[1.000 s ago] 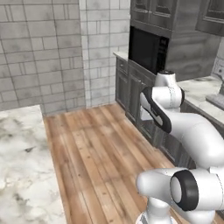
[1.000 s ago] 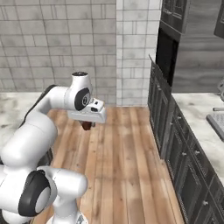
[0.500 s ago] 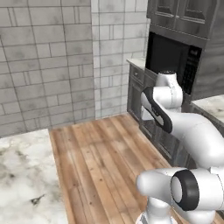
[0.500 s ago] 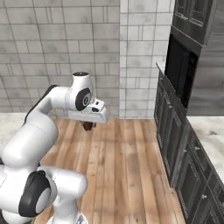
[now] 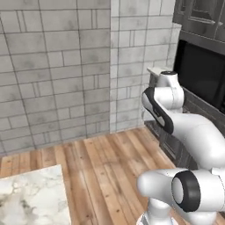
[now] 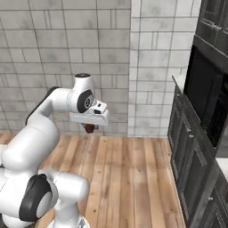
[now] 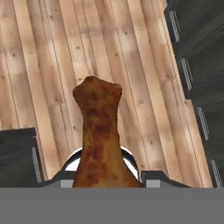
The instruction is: Take the chicken drumsticks from the pan and place one on each plate on the dining counter.
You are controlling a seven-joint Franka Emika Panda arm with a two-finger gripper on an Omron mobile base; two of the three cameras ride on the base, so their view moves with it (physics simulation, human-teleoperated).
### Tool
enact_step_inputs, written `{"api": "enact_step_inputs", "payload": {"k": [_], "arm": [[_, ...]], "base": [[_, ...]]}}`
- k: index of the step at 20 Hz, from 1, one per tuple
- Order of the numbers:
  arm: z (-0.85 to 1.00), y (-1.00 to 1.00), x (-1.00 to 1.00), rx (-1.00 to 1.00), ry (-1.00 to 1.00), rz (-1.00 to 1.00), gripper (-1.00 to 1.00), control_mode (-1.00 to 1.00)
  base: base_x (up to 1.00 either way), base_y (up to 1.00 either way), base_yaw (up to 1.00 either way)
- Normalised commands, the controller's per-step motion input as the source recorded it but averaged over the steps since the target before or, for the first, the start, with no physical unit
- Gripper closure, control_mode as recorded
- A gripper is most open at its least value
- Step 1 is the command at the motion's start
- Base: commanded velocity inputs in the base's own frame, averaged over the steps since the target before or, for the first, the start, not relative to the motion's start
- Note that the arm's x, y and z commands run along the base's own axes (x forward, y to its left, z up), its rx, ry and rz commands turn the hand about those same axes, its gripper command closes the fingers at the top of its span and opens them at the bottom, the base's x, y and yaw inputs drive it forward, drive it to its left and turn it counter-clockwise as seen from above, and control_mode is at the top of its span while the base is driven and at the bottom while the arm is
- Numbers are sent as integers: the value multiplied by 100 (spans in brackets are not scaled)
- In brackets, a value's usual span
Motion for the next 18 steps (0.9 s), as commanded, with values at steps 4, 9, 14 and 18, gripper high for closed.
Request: {"api": "enact_step_inputs", "payload": {"k": [4, 9, 14, 18], "arm": [[0, 0, 0, 0, 0, 0, 100, 100], [0, 0, 0, 0, 0, 0, 100, 100], [0, 0, 0, 0, 0, 0, 100, 100], [0, 0, 0, 0, 0, 0, 100, 100]], "base": [[100, 13, 24], [100, 4, 37], [100, 0, 43], [100, 0, 48]]}}
